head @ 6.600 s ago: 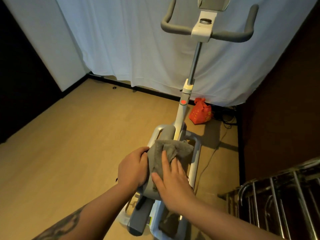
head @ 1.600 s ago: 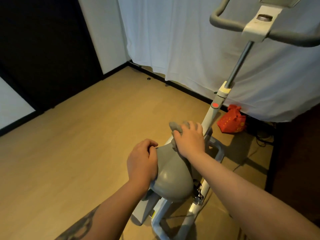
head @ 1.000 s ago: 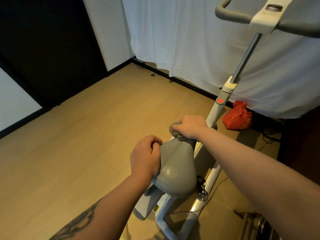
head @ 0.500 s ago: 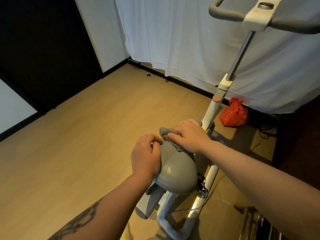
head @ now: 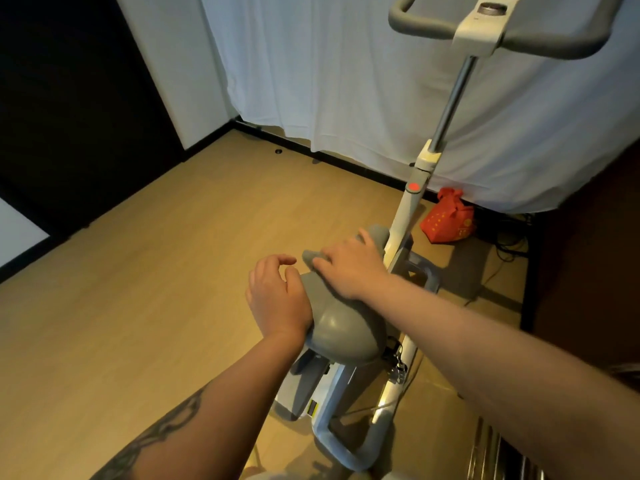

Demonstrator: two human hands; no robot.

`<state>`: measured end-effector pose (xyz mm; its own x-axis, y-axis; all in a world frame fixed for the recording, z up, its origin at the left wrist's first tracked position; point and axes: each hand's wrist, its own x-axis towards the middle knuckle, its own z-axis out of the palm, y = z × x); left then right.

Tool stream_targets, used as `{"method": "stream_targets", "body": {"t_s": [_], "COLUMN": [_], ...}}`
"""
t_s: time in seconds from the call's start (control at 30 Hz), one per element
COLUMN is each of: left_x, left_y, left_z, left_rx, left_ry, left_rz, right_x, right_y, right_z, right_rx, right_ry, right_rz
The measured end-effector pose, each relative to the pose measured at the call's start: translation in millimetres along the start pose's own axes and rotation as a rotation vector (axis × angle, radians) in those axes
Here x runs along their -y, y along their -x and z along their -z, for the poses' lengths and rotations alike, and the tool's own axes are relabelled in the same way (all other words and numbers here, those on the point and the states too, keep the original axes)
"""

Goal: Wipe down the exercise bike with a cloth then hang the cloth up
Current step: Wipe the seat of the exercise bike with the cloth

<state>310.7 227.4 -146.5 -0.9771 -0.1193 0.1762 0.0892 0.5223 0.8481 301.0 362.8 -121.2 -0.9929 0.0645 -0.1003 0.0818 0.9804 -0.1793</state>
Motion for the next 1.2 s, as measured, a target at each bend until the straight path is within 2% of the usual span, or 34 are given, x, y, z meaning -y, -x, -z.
{"method": "stream_targets", "body": {"t_s": [0.07, 0.17, 0.27, 0.3, 0.37, 0.43, 0.5, 0.57, 0.63, 0.7, 0.77, 0.83, 0.93, 1.0, 1.1, 1.13, 1.2], "left_x": [-1.5, -1.3, 12.0, 17.0, 28.5, 37.4, 42.9, 42.6, 41.7, 44.0, 51.1, 57.0, 58.8, 59.2, 61.0, 61.5, 61.4], "left_y": [-2.0, -4.2, 0.2, 3.7, 10.3, 12.7, 9.9, 7.9, 5.6, 0.0, -9.0, -16.9, -26.4, -31.0, -33.1, -32.7, -32.8], "left_z": [-0.5, -0.1, 4.8, 8.9, 19.3, 32.1, 41.5, 46.6, 45.1, 44.4, 47.6, 52.6, 57.3, 57.7, 56.8, 57.1, 58.5], "left_rx": [0.020, 0.132, 0.302, 0.358, 0.456, 0.536, 0.597, 0.625, 0.623, 0.657, 0.676, 0.706, 0.758, 0.798, 0.790, 0.782, 0.789], "left_ry": [0.021, 0.093, 0.142, 0.121, 0.162, 0.270, 0.346, 0.396, 0.489, 0.644, 0.725, 0.756, 0.756, 0.747, 0.735, 0.738, 0.739], "left_rz": [0.062, 0.143, 0.229, 0.203, 0.127, 0.101, 0.153, 0.248, 0.394, 0.587, 0.698, 0.730, 0.751, 0.772, 0.791, 0.804, 0.822], "right_x": [11.5, -6.2, -1.8, 9.1, 27.0, 26.7, 18.1, 17.8, 35.5, 57.6, 66.3, 56.6, 54.0, 73.0, 83.6, 79.1, 71.8], "right_y": [25.7, 34.1, 20.5, 21.3, 31.0, 40.0, 32.6, 13.4, -1.3, -1.6, 6.9, 6.1, -6.5, -0.6, 22.1, 24.2, 15.7], "right_z": [-9.2, -3.8, -1.0, -3.5, -9.7, -7.9, -0.3, 5.0, 3.0, -3.0, -6.5, -0.9, 9.4, 7.0, -2.7, -0.5, 6.7], "right_rx": [-0.101, -0.045, -0.050, -0.080, -0.107, -0.041, 0.059, 0.127, 0.144, 0.160, 0.172, 0.222, 0.224, 0.181, 0.122, 0.147, 0.198], "right_ry": [-0.097, -0.213, -0.215, -0.184, -0.171, -0.240, -0.287, -0.243, -0.077, -0.007, -0.019, -0.072, 0.002, 0.094, 0.053, 0.026, -0.071], "right_rz": [0.062, 0.150, -0.016, -0.062, -0.029, 0.078, 0.081, -0.038, -0.118, -0.027, 0.126, 0.104, -0.096, -0.058, 0.133, 0.143, 0.017]}}
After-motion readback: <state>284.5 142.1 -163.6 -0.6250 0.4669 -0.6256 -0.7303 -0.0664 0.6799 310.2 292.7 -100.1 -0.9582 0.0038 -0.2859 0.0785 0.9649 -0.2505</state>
